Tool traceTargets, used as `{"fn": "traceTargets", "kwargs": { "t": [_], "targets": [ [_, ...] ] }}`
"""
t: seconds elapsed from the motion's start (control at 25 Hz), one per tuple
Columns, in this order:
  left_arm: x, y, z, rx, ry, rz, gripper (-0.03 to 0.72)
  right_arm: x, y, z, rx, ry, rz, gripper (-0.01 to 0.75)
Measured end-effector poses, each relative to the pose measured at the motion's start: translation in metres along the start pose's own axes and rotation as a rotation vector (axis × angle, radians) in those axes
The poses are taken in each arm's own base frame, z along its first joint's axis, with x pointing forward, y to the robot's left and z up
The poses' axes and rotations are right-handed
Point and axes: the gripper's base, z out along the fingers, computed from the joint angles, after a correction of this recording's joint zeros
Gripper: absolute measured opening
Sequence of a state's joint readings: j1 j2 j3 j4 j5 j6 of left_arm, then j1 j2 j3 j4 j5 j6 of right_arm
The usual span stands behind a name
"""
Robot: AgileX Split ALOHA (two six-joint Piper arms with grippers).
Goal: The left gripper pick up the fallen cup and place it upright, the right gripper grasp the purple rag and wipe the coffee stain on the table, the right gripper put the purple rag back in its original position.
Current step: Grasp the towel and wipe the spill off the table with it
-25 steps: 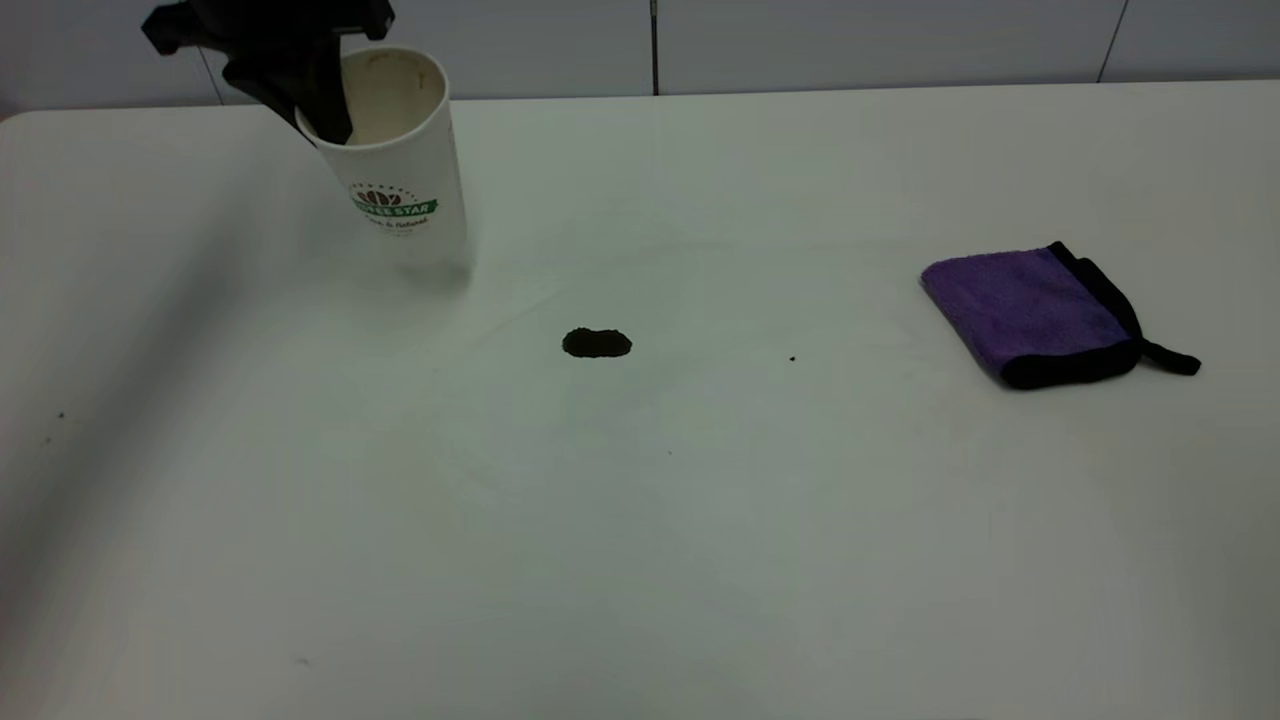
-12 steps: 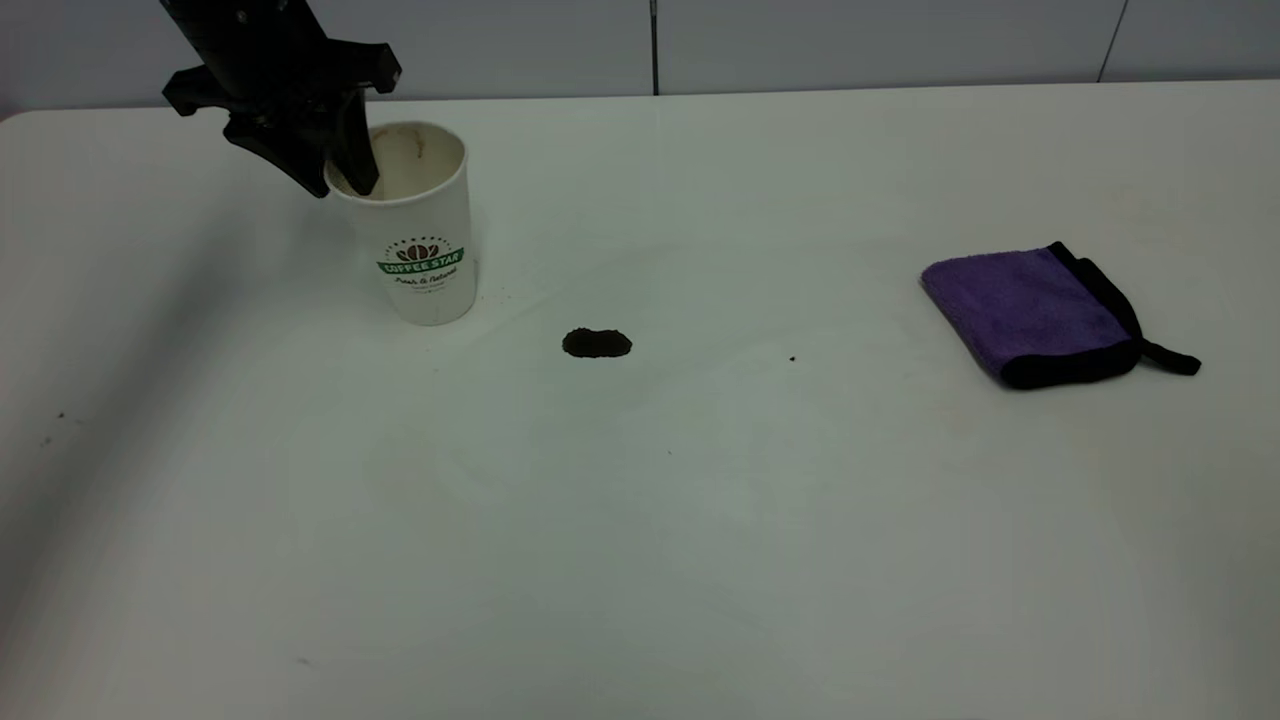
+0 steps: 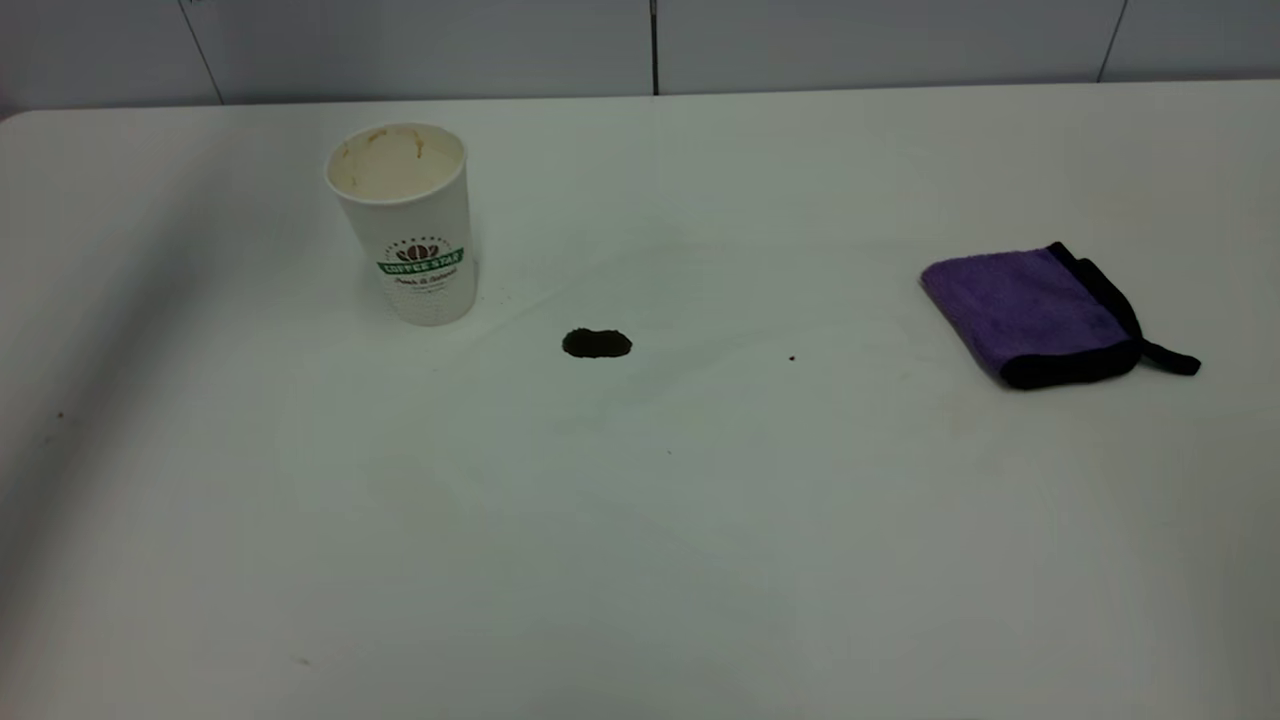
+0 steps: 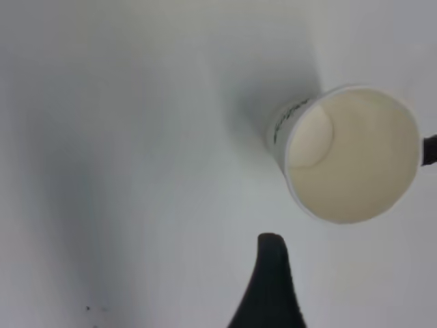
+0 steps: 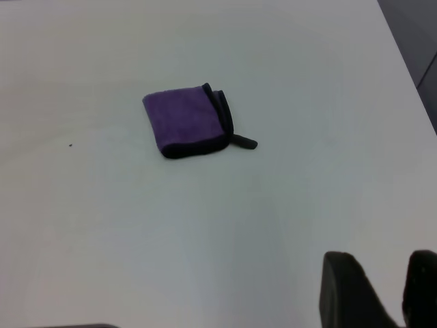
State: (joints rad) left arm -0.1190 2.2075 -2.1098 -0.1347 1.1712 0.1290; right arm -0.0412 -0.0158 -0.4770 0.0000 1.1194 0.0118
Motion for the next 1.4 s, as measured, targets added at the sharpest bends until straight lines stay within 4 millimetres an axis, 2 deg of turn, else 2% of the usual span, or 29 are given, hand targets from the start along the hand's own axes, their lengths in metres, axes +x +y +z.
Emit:
{"fn": "traceTargets", "kwargs": {
  "t": [0.16, 0.32, 0.4, 0.64, 0.84, 0.96, 1.04, 1.12, 1.2, 1.28, 1.4],
  "targets": [
    [0.010, -0.010, -0.056, -0.008, -0.095, 0.001, 0.600, 0.000, 0.000, 0.000, 0.000, 0.000, 0.000, 0.238],
    [0.046, -0.020, -0.104, -0.009, -0.125, 0.003, 0.538, 0.000, 0.000, 0.000, 0.000, 0.000, 0.000, 0.238],
    [0.075, -0.025, -0.124, -0.010, -0.123, 0.002, 0.516, 0.000, 0.000, 0.000, 0.000, 0.000, 0.000, 0.238],
    [0.167, -0.038, -0.163, -0.010, -0.127, 0.001, 0.475, 0.000, 0.000, 0.000, 0.000, 0.000, 0.000, 0.238],
    [0.244, -0.050, -0.207, -0.019, -0.276, -0.003, 0.466, 0.000, 0.000, 0.000, 0.000, 0.000, 0.000, 0.238],
    [0.301, -0.057, -0.226, -0.009, -0.395, -0.082, 0.464, 0.000, 0.000, 0.000, 0.000, 0.000, 0.000, 0.238],
    [0.340, -0.059, -0.227, -0.014, -0.461, -0.143, 0.464, 0.000, 0.000, 0.000, 0.000, 0.000, 0.000, 0.238],
    [0.382, -0.058, -0.222, -0.046, -0.541, -0.176, 0.464, 0.000, 0.000, 0.000, 0.000, 0.000, 0.000, 0.238],
    [0.415, -0.058, -0.212, -0.062, -0.607, -0.189, 0.464, 0.000, 0.000, 0.000, 0.000, 0.000, 0.000, 0.238],
    [0.438, -0.058, -0.202, -0.067, -0.657, -0.182, 0.464, 0.000, 0.000, 0.000, 0.000, 0.000, 0.000, 0.238],
    [0.446, -0.056, -0.181, -0.092, -0.628, -0.155, 0.464, 0.000, 0.000, 0.000, 0.000, 0.000, 0.000, 0.238]
  ]
}}
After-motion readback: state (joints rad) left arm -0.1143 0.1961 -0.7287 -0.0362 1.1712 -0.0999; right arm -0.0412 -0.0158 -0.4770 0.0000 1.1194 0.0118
